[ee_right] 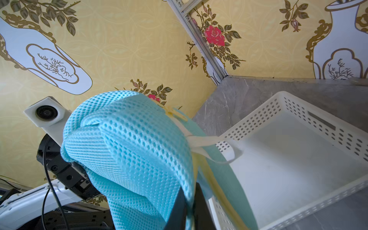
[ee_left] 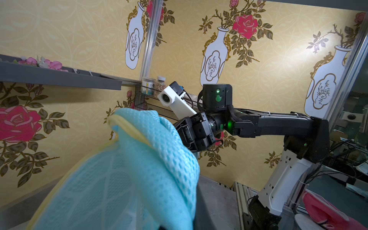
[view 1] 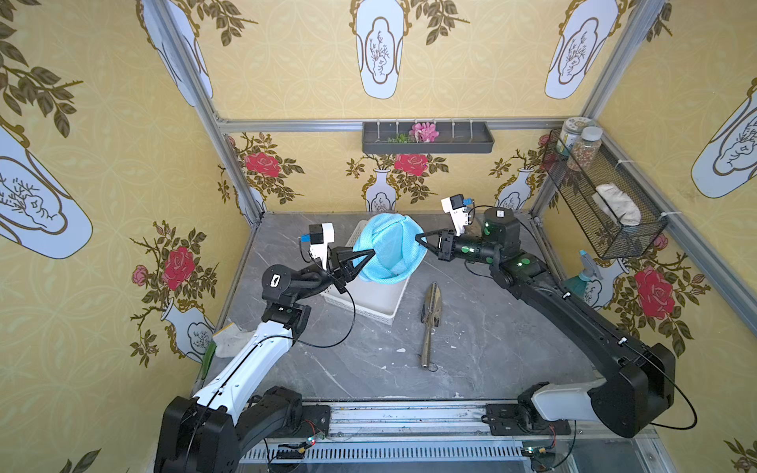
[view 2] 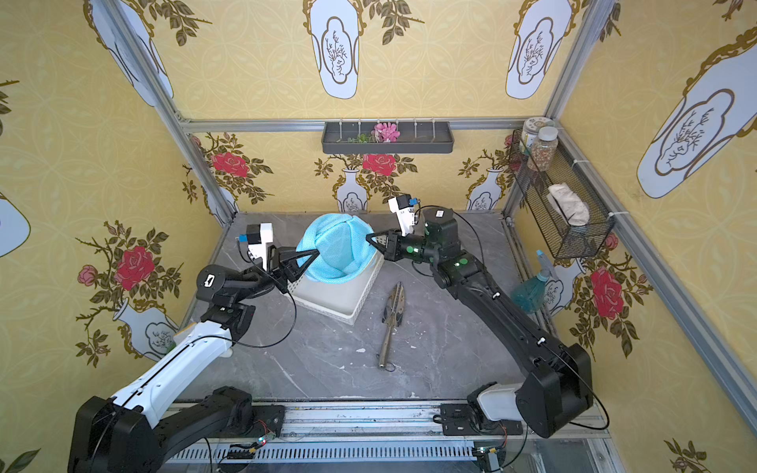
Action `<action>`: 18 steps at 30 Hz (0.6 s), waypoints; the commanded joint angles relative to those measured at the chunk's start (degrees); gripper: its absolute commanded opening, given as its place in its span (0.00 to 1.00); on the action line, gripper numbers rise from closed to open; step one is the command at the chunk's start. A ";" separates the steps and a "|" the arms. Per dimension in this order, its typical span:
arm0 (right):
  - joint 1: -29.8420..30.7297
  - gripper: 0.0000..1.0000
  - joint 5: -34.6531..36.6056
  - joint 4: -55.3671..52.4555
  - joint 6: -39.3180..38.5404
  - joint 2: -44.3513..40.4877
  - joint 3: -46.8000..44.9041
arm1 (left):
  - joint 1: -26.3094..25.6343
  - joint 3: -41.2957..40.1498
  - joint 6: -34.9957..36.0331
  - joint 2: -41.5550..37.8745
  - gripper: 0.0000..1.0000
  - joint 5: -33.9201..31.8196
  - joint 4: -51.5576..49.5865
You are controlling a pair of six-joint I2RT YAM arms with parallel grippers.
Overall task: Turn the laundry bag inside out
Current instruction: Turn over the laundry bag.
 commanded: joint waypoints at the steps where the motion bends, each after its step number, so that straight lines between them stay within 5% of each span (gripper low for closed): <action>1: -0.85 0.00 4.03 3.74 3.31 0.29 -1.37 | 0.07 -0.26 -5.50 0.76 0.00 3.05 10.26; 6: 0.51 0.02 -0.14 6.38 4.91 5.31 -1.58 | -0.01 -0.41 -19.30 4.00 0.00 4.54 29.33; 10: 1.87 0.19 -6.91 8.83 5.33 7.32 -2.11 | 0.00 0.00 -19.84 5.63 0.00 1.69 34.46; 15: 0.24 0.78 -8.48 8.99 4.19 2.86 -5.17 | 0.07 -0.47 -14.26 6.63 0.00 -4.19 30.86; 18: -5.08 0.93 -2.15 6.01 3.42 -3.47 -7.54 | 0.16 -1.12 -12.29 7.49 0.00 -6.47 29.71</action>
